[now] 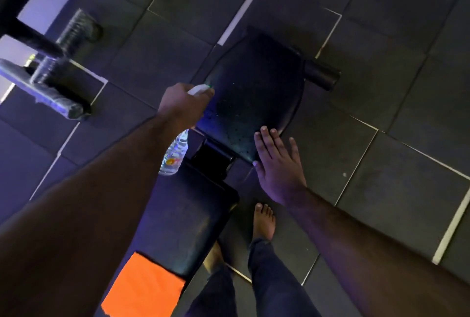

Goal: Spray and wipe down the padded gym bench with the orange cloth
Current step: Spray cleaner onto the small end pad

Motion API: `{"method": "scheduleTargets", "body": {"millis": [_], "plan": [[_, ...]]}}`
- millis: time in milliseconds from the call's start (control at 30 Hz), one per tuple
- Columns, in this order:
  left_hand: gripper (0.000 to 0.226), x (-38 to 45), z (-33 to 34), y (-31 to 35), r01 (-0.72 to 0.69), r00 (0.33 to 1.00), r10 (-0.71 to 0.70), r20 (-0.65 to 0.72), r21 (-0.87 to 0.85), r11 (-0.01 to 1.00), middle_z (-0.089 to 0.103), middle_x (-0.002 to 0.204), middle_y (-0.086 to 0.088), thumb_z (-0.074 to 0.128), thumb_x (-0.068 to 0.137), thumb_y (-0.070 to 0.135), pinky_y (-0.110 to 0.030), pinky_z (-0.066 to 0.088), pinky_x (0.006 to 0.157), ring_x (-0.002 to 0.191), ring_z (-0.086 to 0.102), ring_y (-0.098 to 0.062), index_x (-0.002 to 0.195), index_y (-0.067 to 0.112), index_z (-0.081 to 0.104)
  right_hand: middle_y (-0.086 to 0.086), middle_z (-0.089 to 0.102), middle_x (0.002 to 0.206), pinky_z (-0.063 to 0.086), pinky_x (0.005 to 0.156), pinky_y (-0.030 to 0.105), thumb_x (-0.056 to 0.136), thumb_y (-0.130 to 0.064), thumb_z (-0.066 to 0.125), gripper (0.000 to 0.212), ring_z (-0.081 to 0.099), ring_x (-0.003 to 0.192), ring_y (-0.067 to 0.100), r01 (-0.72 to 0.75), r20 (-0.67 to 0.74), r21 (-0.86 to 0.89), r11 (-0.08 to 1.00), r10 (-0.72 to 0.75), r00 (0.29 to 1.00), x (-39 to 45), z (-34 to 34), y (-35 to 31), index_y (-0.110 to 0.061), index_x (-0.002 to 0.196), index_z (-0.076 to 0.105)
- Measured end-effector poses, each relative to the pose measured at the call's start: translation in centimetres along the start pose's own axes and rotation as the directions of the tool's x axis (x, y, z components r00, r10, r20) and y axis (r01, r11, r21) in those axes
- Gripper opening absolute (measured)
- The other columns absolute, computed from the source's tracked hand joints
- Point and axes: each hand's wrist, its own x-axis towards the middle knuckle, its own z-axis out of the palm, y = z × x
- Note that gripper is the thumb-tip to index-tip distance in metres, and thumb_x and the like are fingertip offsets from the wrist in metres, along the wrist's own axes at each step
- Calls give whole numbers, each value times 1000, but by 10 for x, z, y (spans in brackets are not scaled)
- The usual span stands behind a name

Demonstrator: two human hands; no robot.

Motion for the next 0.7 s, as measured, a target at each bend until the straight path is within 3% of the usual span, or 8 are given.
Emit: {"method": "scheduleTargets", "body": {"millis": [133, 300, 433, 500, 567, 700], "plan": [[63, 25, 7, 44, -71, 997, 72, -10, 45, 996, 76, 63, 1, 64, 70, 78, -32, 62, 52, 44, 70, -16, 80, 17, 78, 0, 13, 179, 11, 132, 57, 106, -44, 48, 75, 16, 164, 19, 9, -22, 10, 1000, -8, 1000, -1, -5, 11, -16, 170, 20], [64, 39, 31, 95, -160, 985, 155, 76, 64, 985, 78, 67, -4, 68, 67, 77, -48, 67, 53, 55, 77, -26, 80, 16, 78, 1, 16, 179, 8, 132, 56, 106, -43, 45, 72, 19, 164, 18, 61, -11, -26, 998, -62, 998, -3, -15, 19, -14, 169, 24], [55, 22, 60, 119, -318, 935, 284, 214, 141, 938, 75, 63, 4, 64, 75, 78, -41, 65, 53, 53, 74, -18, 81, 24, 76, 0, 14, 179, 3, 132, 53, 107, -44, 39, 70, 17, 164, 17, 67, 9, -18, 998, -67, 998, -2, -19, 20, -16, 169, 23], [52, 10, 71, 121, -374, 923, 331, 196, 255, 891, 69, 58, 4, 63, 82, 75, -31, 52, 55, 52, 65, -11, 72, 24, 70, 0, 16, 178, 5, 132, 53, 108, -44, 39, 69, 19, 163, 17, 67, 5, -5, 998, -67, 998, -5, -18, 23, -16, 169, 24], [51, -7, 75, 112, -385, 922, 340, 187, 322, 865, 59, 58, 5, 63, 90, 70, -30, 41, 63, 62, 60, -20, 67, 24, 62, -1, 14, 179, 7, 132, 53, 107, -42, 43, 70, 20, 163, 18, 71, 8, 20, 997, -72, 997, -9, -18, 29, -16, 169, 23], [54, -49, 64, 65, -320, 944, 274, 184, 306, 897, 56, 62, 6, 61, 97, 65, -33, 41, 66, 72, 61, -29, 65, 21, 55, -1, 11, 179, 11, 132, 54, 102, -40, 53, 79, 18, 164, 19, 104, 37, 4, 995, -104, 994, -10, -18, 33, -17, 170, 20]]}}
